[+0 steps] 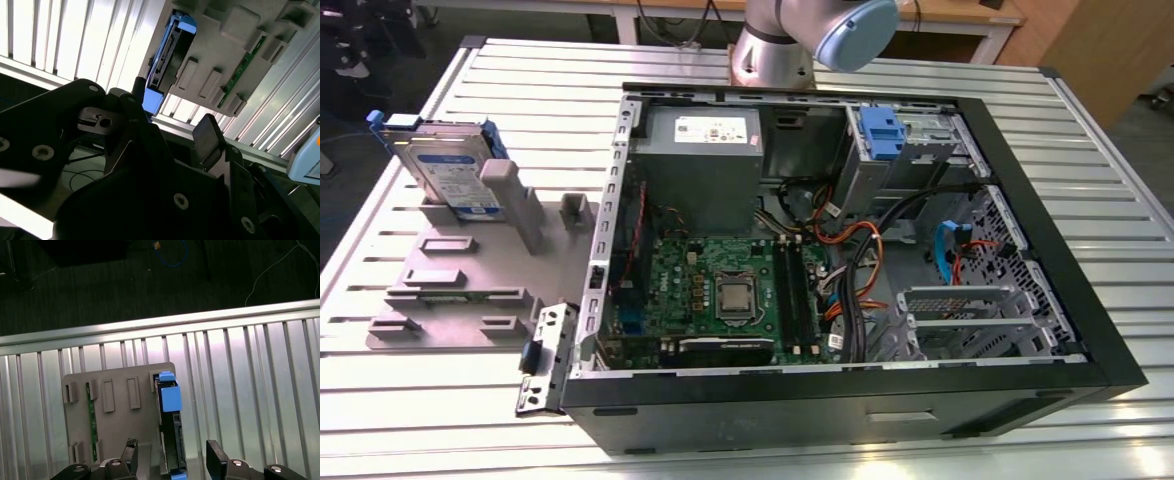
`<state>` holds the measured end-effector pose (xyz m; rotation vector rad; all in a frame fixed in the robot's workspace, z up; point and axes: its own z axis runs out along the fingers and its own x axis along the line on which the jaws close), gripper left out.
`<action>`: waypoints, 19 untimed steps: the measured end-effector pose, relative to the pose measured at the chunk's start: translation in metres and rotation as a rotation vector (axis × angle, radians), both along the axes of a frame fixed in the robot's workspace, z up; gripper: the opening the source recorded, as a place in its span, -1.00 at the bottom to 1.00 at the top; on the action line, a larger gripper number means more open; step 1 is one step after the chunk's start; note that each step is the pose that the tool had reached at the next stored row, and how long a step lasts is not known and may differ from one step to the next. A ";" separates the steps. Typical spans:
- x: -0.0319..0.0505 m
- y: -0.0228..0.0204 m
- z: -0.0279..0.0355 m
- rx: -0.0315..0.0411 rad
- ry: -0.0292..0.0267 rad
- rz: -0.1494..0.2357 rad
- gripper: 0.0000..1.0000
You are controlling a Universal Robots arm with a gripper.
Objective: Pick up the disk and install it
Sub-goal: 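Pick up the disk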
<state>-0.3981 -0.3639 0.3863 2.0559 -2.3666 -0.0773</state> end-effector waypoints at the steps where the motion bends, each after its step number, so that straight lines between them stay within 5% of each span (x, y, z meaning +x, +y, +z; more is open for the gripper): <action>1: 0.0000 0.0000 0.0000 0.0000 0.0000 0.000 0.29; 19: 0.0000 0.0000 -0.0098 0.0000 0.0000 0.000 0.29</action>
